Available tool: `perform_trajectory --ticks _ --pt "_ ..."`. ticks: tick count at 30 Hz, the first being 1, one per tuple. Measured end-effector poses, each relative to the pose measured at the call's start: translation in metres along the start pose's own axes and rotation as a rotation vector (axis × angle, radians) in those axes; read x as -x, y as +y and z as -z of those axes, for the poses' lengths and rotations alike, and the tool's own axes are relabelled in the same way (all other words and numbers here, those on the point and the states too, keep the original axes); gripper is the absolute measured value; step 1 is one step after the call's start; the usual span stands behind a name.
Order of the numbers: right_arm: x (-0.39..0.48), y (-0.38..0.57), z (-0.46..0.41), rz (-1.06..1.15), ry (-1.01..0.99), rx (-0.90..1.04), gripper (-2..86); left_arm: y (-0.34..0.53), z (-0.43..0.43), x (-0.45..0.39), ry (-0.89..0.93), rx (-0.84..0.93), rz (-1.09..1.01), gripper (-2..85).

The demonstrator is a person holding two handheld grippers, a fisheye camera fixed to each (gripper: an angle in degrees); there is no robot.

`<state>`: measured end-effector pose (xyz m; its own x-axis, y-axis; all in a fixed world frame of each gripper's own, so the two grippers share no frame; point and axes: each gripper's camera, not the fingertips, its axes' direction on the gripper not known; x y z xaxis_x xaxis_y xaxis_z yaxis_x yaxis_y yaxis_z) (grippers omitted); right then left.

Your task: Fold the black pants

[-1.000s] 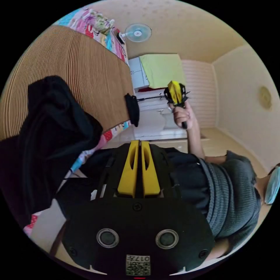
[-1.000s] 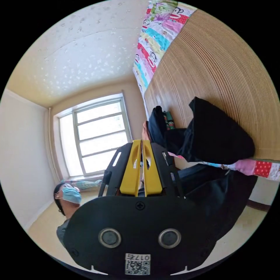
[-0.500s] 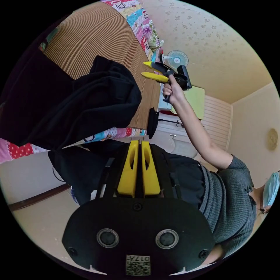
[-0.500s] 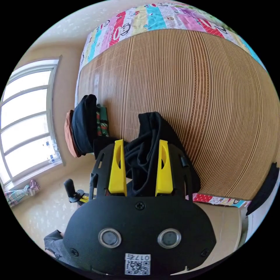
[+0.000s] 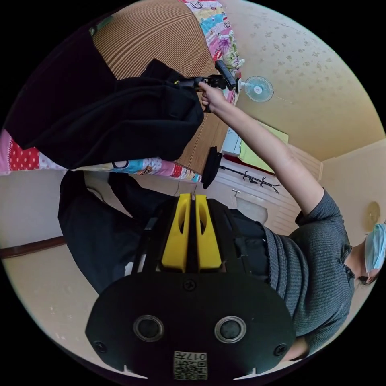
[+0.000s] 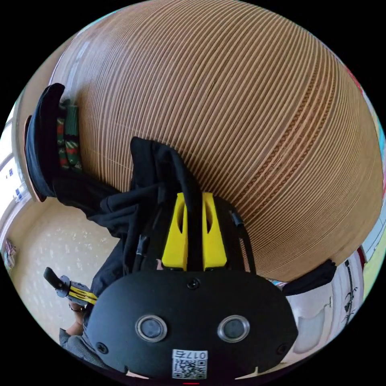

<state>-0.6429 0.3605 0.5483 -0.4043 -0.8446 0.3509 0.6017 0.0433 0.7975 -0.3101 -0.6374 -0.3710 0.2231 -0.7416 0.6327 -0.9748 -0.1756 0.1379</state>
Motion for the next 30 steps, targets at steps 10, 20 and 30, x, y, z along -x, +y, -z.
perform_trajectory --ticks 10,20,30 --pt "-0.04 0.17 0.033 0.292 -1.044 -0.321 5.3 -0.035 -0.029 -0.023 -0.083 0.036 -0.101 7.2" --pt "-0.026 0.38 0.135 0.817 -1.401 -0.988 4.8 -0.031 -0.062 -0.054 -0.168 -0.056 -0.27 14.7" --pt "0.086 0.551 0.295 1.59 -1.009 -1.245 2.4 -0.009 -0.097 -0.109 -0.501 -0.196 -0.568 22.6"
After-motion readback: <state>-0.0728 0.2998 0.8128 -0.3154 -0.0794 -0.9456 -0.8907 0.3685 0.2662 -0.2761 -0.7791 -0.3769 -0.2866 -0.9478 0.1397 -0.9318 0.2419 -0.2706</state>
